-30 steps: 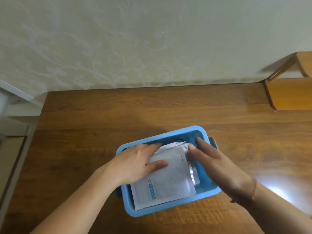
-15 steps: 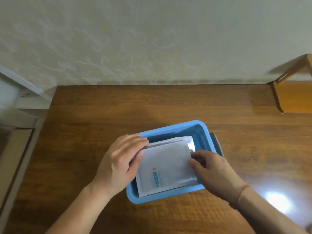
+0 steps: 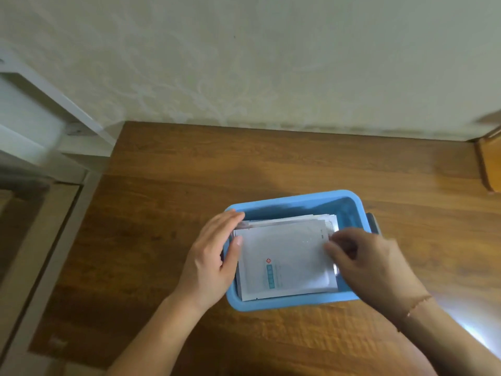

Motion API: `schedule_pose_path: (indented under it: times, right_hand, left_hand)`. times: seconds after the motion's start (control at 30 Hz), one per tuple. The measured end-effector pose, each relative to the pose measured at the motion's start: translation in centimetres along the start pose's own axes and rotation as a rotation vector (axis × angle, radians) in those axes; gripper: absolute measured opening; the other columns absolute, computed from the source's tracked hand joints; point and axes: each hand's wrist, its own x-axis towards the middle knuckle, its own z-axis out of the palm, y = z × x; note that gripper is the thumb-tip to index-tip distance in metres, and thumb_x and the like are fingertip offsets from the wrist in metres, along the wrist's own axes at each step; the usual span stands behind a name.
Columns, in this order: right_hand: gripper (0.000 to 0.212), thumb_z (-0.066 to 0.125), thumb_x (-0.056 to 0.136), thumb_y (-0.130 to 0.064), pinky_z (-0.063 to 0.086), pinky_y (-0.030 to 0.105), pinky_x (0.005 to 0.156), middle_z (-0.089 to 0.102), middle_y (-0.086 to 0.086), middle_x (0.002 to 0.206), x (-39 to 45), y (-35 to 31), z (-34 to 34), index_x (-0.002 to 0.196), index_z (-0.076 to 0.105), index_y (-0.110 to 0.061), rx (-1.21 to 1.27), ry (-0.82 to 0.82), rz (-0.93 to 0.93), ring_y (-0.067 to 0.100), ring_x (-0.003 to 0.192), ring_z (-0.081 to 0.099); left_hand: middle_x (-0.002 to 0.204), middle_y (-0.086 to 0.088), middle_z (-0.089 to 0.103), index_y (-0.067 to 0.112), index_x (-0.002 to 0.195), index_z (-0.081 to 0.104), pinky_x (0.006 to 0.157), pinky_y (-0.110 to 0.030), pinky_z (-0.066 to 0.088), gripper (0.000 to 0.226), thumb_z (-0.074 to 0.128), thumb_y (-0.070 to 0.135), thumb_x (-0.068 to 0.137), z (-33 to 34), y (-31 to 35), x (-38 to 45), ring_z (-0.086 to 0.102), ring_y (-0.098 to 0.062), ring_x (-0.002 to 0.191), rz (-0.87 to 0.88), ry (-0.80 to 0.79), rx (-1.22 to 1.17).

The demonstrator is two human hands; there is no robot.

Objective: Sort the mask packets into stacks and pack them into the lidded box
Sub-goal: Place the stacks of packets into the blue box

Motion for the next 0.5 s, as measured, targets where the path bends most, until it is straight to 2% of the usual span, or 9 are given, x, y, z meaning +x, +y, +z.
schedule_pose_path:
  times: [0.03,0.1,0.17,0.23,0.27,0.33,0.4,0.43,0.5]
  right_hand:
    - [0.008,0.071,0.084,-0.026,0.038,0.013,0.057,0.063,-0.010,0.063,0.1,0.3,-0.5,0.082,0.068,-0.018,0.020,0.103,-0.015,0.004,0.058,0.058]
    - [0.012,0.075,0.081,-0.014,0.042,0.010,0.063,0.066,-0.006,0.072,0.1,1.0,-1.2,0.091,0.070,-0.014,0.094,0.272,-0.053,0.010,0.063,0.062]
    - [0.014,0.073,0.082,-0.005,0.043,0.003,0.071,0.066,-0.001,0.084,-0.3,1.9,-1.4,0.095,0.069,-0.009,0.109,0.368,-0.153,0.012,0.067,0.062]
    - [0.015,0.065,0.086,-0.015,0.046,0.007,0.076,0.065,0.000,0.096,-1.0,2.9,-1.0,0.098,0.069,-0.007,0.108,0.394,-0.220,0.016,0.075,0.064]
    - [0.022,0.059,0.087,-0.023,0.048,0.011,0.079,0.065,-0.001,0.102,-1.2,3.3,-0.9,0.100,0.068,-0.008,0.148,0.383,-0.211,0.017,0.079,0.065]
    - [0.028,0.053,0.088,-0.026,0.052,0.023,0.084,0.065,-0.002,0.111,-1.6,3.8,-0.8,0.105,0.068,-0.009,0.207,0.405,-0.186,0.017,0.088,0.066]
    - [0.025,0.055,0.088,-0.017,0.053,0.034,0.087,0.066,0.000,0.115,-2.0,3.7,-0.7,0.106,0.069,-0.008,0.209,0.451,-0.201,0.021,0.096,0.067]
    - [0.024,0.056,0.088,-0.016,0.052,0.034,0.089,0.066,0.000,0.117,-2.2,3.3,-0.4,0.107,0.068,-0.009,0.222,0.438,-0.229,0.021,0.102,0.066]
    - [0.028,0.058,0.089,-0.020,0.050,0.029,0.096,0.063,-0.008,0.124,-2.7,2.0,0.4,0.116,0.065,-0.018,0.348,0.299,-0.208,0.011,0.114,0.062]
  left_hand:
    - [0.134,-0.003,0.058,0.007,0.131,0.058,0.103,-0.040,0.048,0.037,0.053,0.020,0.096,-0.2,0.0,0.0,0.053,-0.016,0.129,-0.016,0.025,-0.016]
    - [0.135,-0.006,0.058,0.005,0.130,0.057,0.103,-0.038,0.049,0.039,0.053,0.023,0.096,-0.3,0.3,-0.2,0.053,-0.017,0.128,-0.038,0.098,-0.035]
    - [0.137,-0.010,0.056,0.001,0.129,0.058,0.106,-0.038,0.046,0.042,0.054,0.026,0.095,-0.3,0.7,-0.6,0.051,-0.020,0.130,-0.041,0.163,0.009]
    - [0.141,-0.011,0.052,0.001,0.130,0.057,0.109,-0.037,0.042,0.044,0.054,0.027,0.095,0.0,1.0,-1.2,0.047,-0.022,0.134,-0.027,0.179,0.052]
    - [0.144,-0.010,0.050,0.003,0.133,0.055,0.110,-0.037,0.041,0.046,0.054,0.028,0.095,0.3,1.2,-1.7,0.045,-0.021,0.136,-0.044,0.177,0.046]
    - [0.151,-0.003,0.042,0.014,0.140,0.047,0.111,-0.036,0.038,0.052,0.053,0.037,0.094,0.7,1.7,-2.5,0.039,-0.018,0.140,-0.192,0.197,-0.036]
    - [0.153,0.013,0.036,0.033,0.144,0.038,0.109,-0.031,0.036,0.054,0.049,0.049,0.093,0.9,2.7,-2.8,0.035,-0.008,0.141,-0.419,0.234,-0.206]
    - [0.150,0.023,0.036,0.042,0.142,0.035,0.108,-0.028,0.037,0.050,0.048,0.051,0.094,0.9,3.3,-2.7,0.036,0.001,0.138,-0.529,0.240,-0.300]
    - [0.139,0.037,0.035,0.052,0.138,0.031,0.103,-0.024,0.038,0.047,0.048,0.053,0.093,1.1,4.1,-2.6,0.040,0.012,0.128,-0.716,0.221,-0.436]
